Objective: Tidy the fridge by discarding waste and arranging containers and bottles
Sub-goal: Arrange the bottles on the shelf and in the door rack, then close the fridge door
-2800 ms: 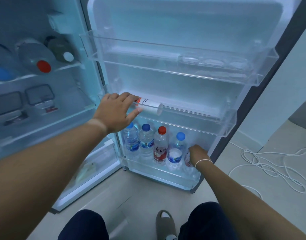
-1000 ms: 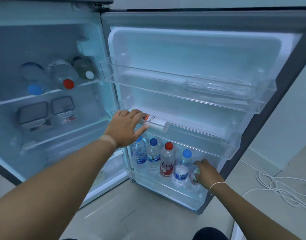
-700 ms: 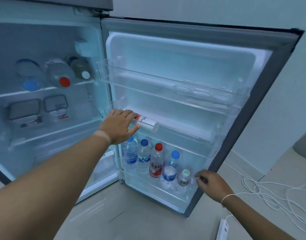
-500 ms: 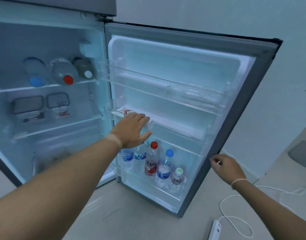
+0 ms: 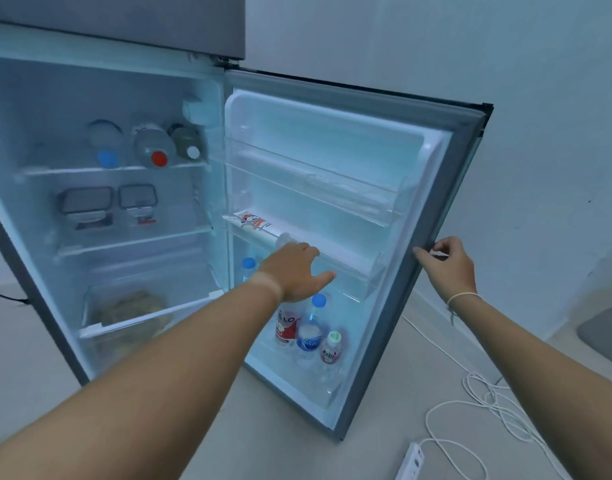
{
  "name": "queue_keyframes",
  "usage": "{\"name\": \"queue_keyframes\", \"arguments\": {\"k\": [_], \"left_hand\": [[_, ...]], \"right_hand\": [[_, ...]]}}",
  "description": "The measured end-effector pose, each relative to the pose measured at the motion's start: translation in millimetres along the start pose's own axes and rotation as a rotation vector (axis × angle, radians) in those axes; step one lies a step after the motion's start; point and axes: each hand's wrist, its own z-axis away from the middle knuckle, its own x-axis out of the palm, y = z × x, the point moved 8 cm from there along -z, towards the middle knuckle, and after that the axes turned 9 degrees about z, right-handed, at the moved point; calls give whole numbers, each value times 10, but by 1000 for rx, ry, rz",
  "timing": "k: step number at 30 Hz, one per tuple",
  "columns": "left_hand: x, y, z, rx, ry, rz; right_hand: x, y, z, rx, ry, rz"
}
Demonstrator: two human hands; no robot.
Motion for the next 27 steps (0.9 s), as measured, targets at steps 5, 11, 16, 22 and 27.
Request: {"name": "queue_keyframes", "arguments": {"k": [5, 11, 16, 22, 27], "left_hand": [[-106, -199, 272, -94, 66, 19], [-255, -422, 705, -145, 118, -23], [-349, -592, 1082, -175, 182, -36], [-511, -860, 1602, -250, 171, -36], [-742, -1057, 1985, -328, 170, -33]], "right_hand": [[-29, -155, 229, -164, -74, -34], [22, -597, 646, -379, -167, -86], [263, -996, 1049, -505, -260, -77], [502, -1482, 1498, -639, -337, -97], [662, -1979, 1809, -797, -373, -25]]}}
